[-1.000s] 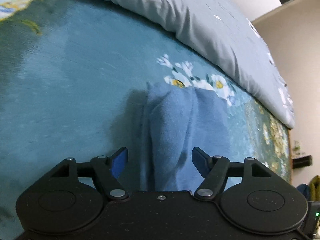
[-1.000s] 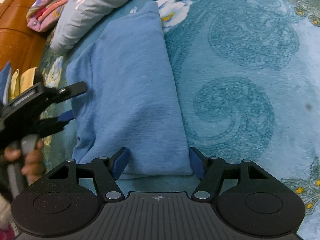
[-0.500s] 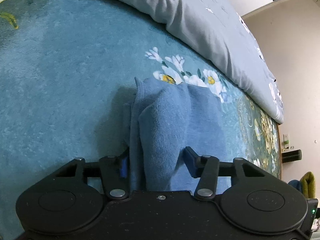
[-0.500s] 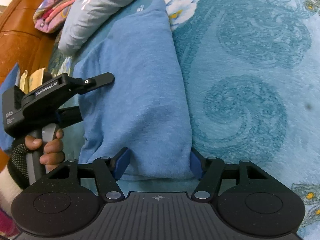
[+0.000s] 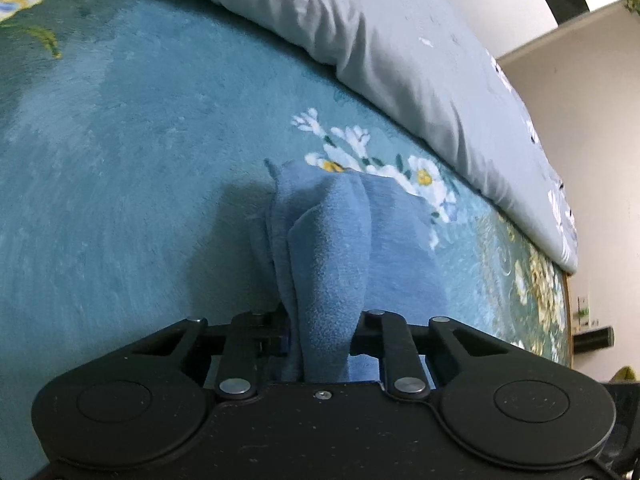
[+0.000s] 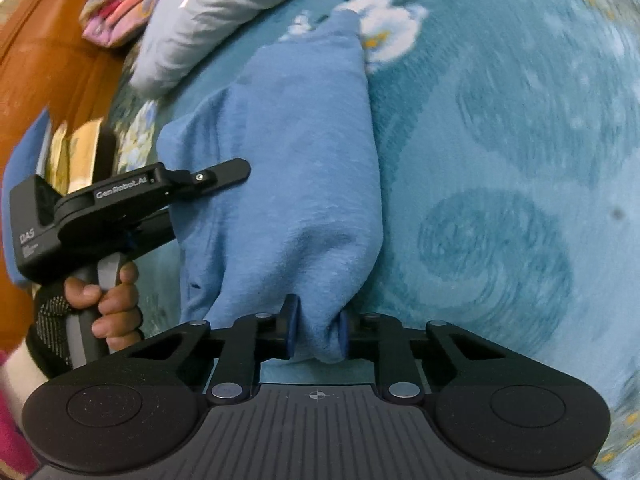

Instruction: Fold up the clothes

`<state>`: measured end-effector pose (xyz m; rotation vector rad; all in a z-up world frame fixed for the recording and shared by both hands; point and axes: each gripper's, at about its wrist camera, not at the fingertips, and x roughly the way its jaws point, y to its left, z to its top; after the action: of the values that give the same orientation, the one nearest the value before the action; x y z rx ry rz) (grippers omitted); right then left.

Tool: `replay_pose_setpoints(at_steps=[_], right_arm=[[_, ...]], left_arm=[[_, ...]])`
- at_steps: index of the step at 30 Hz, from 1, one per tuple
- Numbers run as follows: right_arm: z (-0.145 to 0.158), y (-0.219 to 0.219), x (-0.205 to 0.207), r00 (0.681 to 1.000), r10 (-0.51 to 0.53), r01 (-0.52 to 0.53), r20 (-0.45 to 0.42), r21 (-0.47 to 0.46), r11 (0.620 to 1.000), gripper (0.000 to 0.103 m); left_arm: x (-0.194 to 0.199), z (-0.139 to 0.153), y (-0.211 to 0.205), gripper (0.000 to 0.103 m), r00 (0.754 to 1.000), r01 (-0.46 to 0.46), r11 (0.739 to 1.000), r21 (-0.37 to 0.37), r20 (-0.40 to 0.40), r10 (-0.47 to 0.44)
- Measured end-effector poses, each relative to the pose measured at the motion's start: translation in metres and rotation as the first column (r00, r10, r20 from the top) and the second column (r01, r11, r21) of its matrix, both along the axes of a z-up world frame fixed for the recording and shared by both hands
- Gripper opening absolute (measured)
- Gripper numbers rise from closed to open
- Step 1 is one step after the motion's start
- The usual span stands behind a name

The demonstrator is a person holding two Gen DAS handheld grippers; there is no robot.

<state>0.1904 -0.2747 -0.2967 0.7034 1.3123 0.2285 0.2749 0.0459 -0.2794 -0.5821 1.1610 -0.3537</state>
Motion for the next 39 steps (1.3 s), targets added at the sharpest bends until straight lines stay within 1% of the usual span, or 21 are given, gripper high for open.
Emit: replay_pose_setpoints(at_steps=[3, 5, 6, 8, 10, 11, 13, 14, 16, 18, 20, 21, 23, 26, 27, 30, 32, 34, 36, 38, 39], right_arm=[[0.014, -0.016, 0.008, 0.995, 0.098, -0.097, 0.025, -0.04, 0.994, 0.016], [0.026, -0.025, 0.017, 0.98, 0.193, -0.189, 0.042, -0.073, 0.979, 0.016], [0.032, -0.028, 0.024, 0.966, 0.255, -0.25, 0.048, -0.095, 0.964, 0.016], [0.043, -0.029, 0.04, 0.925, 0.376, -0.365, 0.056, -0.148, 0.919, 0.016], [0.052, -0.026, 0.056, 0.873, 0.483, -0.465, 0.06, -0.189, 0.865, 0.016], [0.056, -0.023, 0.063, 0.84, 0.539, -0.517, 0.064, -0.212, 0.829, 0.016], [0.063, -0.014, 0.077, 0.762, 0.644, -0.611, 0.065, -0.258, 0.748, 0.016], [0.064, -0.006, 0.083, 0.716, 0.696, -0.657, 0.061, -0.28, 0.7, 0.016], [0.062, 0.008, 0.092, 0.639, 0.768, -0.723, 0.043, -0.31, 0.618, 0.016], [0.059, 0.021, 0.096, 0.573, 0.819, -0.766, 0.022, -0.341, 0.545, 0.016], [0.057, 0.033, 0.1, 0.51, 0.86, -0.799, 0.001, -0.371, 0.474, 0.015], [0.056, 0.038, 0.103, 0.485, 0.875, -0.808, -0.006, -0.386, 0.445, 0.015], [0.055, 0.042, 0.106, 0.447, 0.894, -0.82, -0.02, -0.41, 0.401, 0.015], [0.049, 0.041, 0.11, 0.447, 0.894, -0.819, -0.038, -0.42, 0.392, 0.015], [0.047, 0.041, 0.111, 0.453, 0.891, -0.818, -0.041, -0.417, 0.397, 0.015], [0.04, 0.038, 0.11, 0.474, 0.879, -0.816, -0.045, -0.399, 0.419, 0.016], [0.036, 0.034, 0.106, 0.485, 0.873, -0.814, -0.05, -0.391, 0.43, 0.02], [0.032, 0.029, 0.103, 0.493, 0.869, -0.808, -0.044, -0.395, 0.438, 0.021], [0.033, 0.024, 0.102, 0.52, 0.853, -0.789, -0.028, -0.399, 0.468, 0.024], [0.037, 0.016, 0.102, 0.543, 0.84, -0.77, -0.016, -0.409, 0.49, 0.031], [0.04, 0.012, 0.101, 0.557, 0.831, -0.756, -0.006, -0.417, 0.504, 0.032]], left_arm=[[-0.014, 0.014, -0.003, 0.019, 0.997, -0.062, 0.998, -0.017, 0.034, 0.062], [-0.029, 0.024, -0.002, 0.019, 0.99, -0.132, 0.99, -0.04, 0.051, 0.134], [-0.037, 0.028, -0.002, 0.019, 0.984, -0.164, 0.985, -0.05, 0.057, 0.167], [-0.057, 0.036, 0.0, 0.019, 0.969, -0.232, 0.971, -0.062, 0.069, 0.236], [-0.077, 0.042, 0.0, 0.019, 0.95, -0.299, 0.952, -0.066, 0.07, 0.303], [-0.086, 0.044, 0.0, 0.019, 0.94, -0.329, 0.942, -0.066, 0.068, 0.333], [-0.107, 0.045, -0.001, 0.019, 0.916, -0.395, 0.917, -0.061, 0.057, 0.398], [-0.116, 0.044, -0.002, 0.019, 0.903, -0.424, 0.904, -0.056, 0.049, 0.426], [-0.134, 0.04, -0.006, 0.019, 0.876, -0.481, 0.875, -0.06, 0.022, 0.483], [-0.149, 0.036, -0.011, 0.019, 0.849, -0.528, 0.846, -0.075, -0.006, 0.529], [-0.158, 0.033, -0.017, 0.019, 0.836, -0.547, 0.832, -0.09, -0.02, 0.548], [-0.159, 0.032, -0.021, 0.019, 0.837, -0.546, 0.832, -0.095, -0.02, 0.547], [-0.162, 0.031, -0.028, 0.019, 0.842, -0.539, 0.837, -0.1, -0.02, 0.54], [-0.159, 0.026, -0.033, 0.019, 0.845, -0.534, 0.841, -0.087, -0.027, 0.534], [-0.159, 0.025, -0.032, 0.019, 0.845, -0.535, 0.841, -0.085, -0.033, 0.534], [-0.16, 0.022, -0.029, 0.02, 0.858, -0.513, 0.855, -0.07, -0.043, 0.511], [-0.16, 0.02, -0.025, 0.021, 0.865, -0.5, 0.863, -0.07, -0.07, 0.496], [-0.161, 0.018, -0.02, 0.021, 0.872, -0.487, 0.87, -0.073, -0.088, 0.481], [-0.161, 0.021, -0.016, 0.03, 0.886, -0.461, 0.885, -0.067, -0.095, 0.454], [-0.161, 0.025, -0.011, 0.044, 0.9, -0.431, 0.9, -0.056, -0.104, 0.424], [-0.162, 0.028, -0.009, 0.045, 0.905, -0.418, 0.907, -0.049, -0.108, 0.411]])
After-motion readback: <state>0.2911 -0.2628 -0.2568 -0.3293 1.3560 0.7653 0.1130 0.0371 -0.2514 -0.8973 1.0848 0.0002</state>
